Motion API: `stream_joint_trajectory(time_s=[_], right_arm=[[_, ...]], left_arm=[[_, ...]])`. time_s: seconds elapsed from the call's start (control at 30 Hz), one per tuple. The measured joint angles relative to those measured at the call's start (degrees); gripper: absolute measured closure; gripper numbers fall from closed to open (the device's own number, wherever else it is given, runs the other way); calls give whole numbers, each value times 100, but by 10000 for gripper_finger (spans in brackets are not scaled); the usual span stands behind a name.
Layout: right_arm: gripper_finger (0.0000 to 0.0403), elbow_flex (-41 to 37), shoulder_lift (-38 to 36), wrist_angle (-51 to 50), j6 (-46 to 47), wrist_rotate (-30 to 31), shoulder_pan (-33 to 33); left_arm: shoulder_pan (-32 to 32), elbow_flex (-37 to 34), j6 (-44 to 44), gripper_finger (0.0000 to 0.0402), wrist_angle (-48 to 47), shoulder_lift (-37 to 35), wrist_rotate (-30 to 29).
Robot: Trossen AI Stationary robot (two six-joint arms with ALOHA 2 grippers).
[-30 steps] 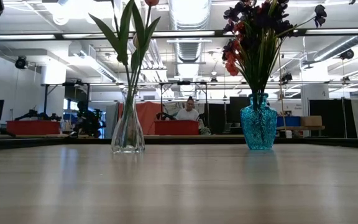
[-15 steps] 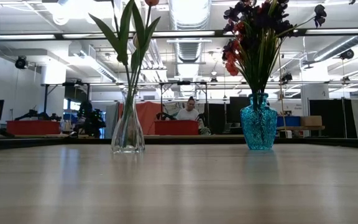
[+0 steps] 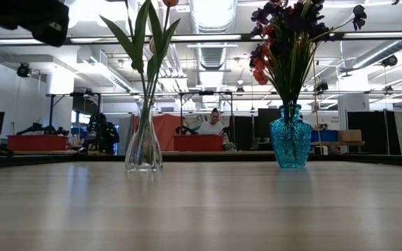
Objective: Sort flowers into vase by color
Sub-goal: Return to Home Position
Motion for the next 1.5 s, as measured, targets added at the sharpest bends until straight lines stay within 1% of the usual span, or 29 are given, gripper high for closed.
stream_joint_trajectory(time_s=[0.13,0.27,0.4,0.5,0.57,0.63,0.77,0.9,1.1,1.13,1.3,1.4,1.5], right_arm=[[42,-242,-11,264,-282,-235,-254],[42,-381,-17,592,-746,-240,-587],[42,-413,-96,757,-1175,-262,-1029],[42,-435,-255,724,-1363,-691,-1397],[42,-458,-411,739,-1396,-1014,-1615],[42,-527,-618,731,-1410,-1142,-1747],[42,-744,-1142,654,-1653,-1142,-1787],[42,-1043,-1896,678,-1705,-1142,-1787],[42,-1844,-3133,854,-1639,-1142,-1787],[42,-1993,-3238,855,-1608,-1134,-1787],[42,-2492,-3115,1470,-1573,-1123,-1798],[42,-2904,-3236,1634,-1563,-1158,-1799],[42,-3244,-3232,2170,-1536,-1225,-1798]], left_arm=[[175,-307,9,402,11,-484,1],[466,-570,137,402,44,-866,-24],[891,-733,327,402,193,-1079,-29],[1159,-871,529,402,278,-1172,8],[1287,-974,571,402,258,-1239,173],[1368,-1031,568,402,272,-1301,272],[1396,-1111,593,401,320,-1419,273],[1396,-1225,606,401,316,-1556,279],[1402,-1368,627,401,317,-1786,279],[1408,-1382,644,401,317,-1820,275],[1494,-1549,825,401,436,-1995,274],[1589,-1810,939,402,667,-2121,279],[1641,-1863,920,401,408,-2297,443]])
